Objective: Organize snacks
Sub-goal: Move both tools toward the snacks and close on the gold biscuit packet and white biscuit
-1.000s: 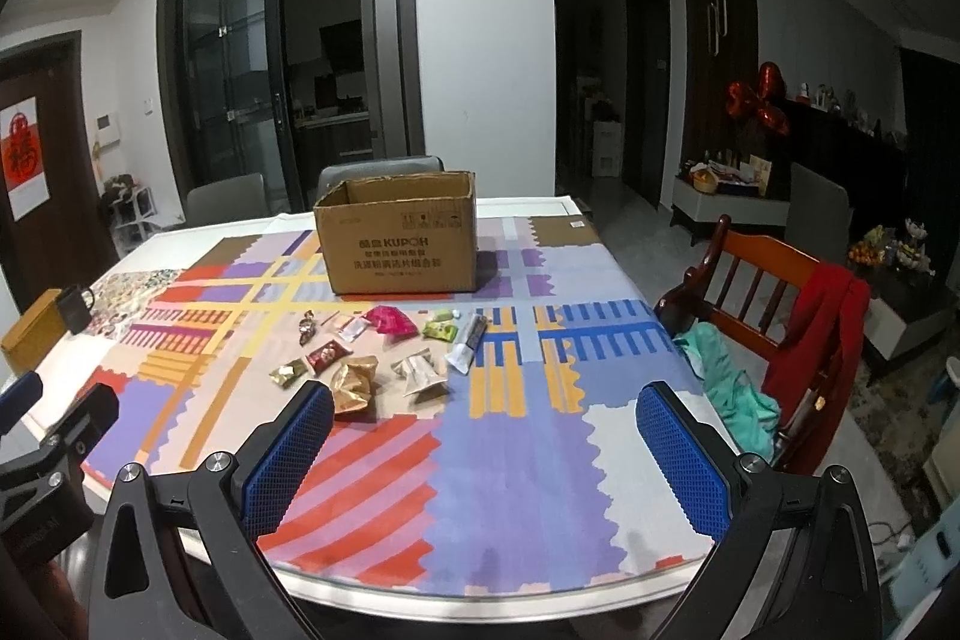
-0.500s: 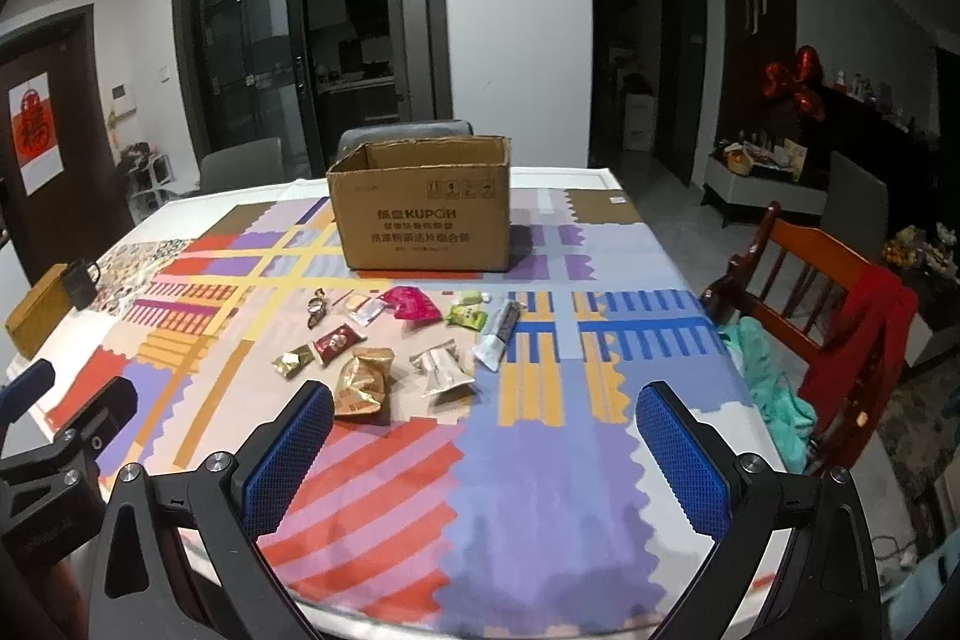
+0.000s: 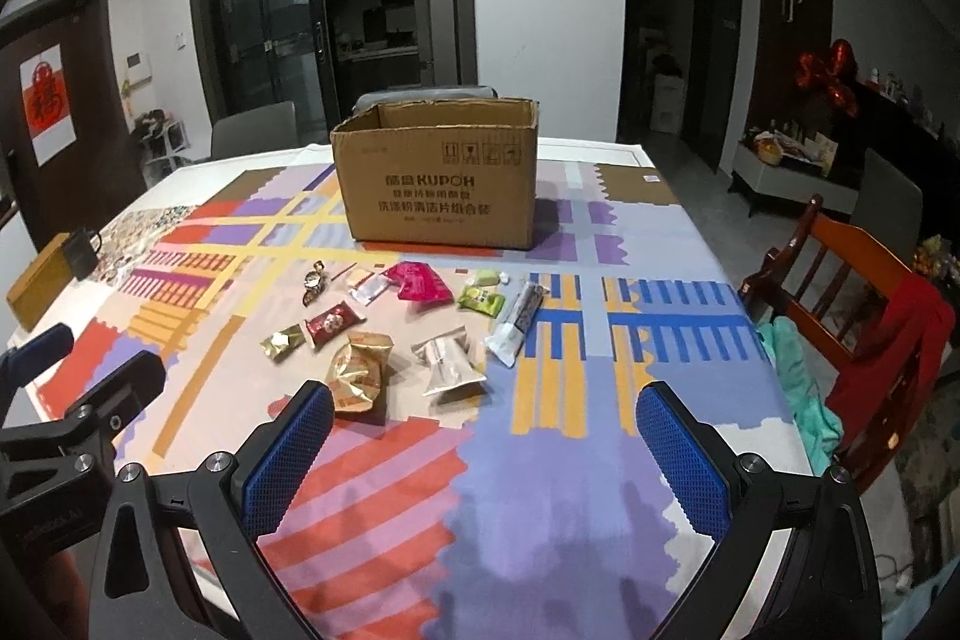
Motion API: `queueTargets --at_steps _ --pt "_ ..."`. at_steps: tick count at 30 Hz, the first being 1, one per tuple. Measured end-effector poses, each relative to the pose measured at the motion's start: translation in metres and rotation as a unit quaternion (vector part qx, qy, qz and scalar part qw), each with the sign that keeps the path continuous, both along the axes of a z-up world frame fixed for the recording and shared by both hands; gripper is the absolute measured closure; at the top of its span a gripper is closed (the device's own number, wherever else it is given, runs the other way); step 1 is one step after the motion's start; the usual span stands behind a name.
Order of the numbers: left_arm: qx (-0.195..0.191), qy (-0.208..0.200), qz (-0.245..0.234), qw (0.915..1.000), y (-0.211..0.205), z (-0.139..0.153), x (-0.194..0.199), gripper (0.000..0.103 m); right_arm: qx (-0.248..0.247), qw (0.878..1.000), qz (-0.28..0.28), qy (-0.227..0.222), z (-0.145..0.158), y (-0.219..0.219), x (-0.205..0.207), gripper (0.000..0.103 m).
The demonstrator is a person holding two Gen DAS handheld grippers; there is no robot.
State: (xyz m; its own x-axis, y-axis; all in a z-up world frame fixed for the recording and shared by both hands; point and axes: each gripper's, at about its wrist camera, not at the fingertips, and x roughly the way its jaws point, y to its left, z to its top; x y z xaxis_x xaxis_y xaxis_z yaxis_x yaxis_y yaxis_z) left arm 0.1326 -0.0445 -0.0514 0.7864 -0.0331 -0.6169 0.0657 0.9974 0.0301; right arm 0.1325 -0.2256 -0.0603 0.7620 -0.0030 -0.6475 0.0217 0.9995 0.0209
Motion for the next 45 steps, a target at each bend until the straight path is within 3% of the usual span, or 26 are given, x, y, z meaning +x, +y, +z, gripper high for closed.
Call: queueTargets --at_steps 7,18,37,45 --pt "0.015 0.011 -0.014 0.9997 -0.014 -0.015 0.023 0.0 -0.021 1.0 0.021 -0.006 -0.008 -0.005 0.027 0.001" --pt "0.031 0.057 -0.042 0.997 -0.034 -0.051 0.058 0.0 -0.019 0.999 0.041 0.023 -0.031 -0.018 0.071 0.001" --pt "0.054 0.091 -0.065 0.9923 -0.049 -0.099 0.1 0.0 0.015 0.99 0.076 0.12 -0.086 -0.011 0.131 0.005" --pt "0.036 0.108 -0.067 0.9913 -0.045 -0.115 0.116 0.002 0.028 0.985 0.083 0.15 -0.104 -0.005 0.149 0.021"
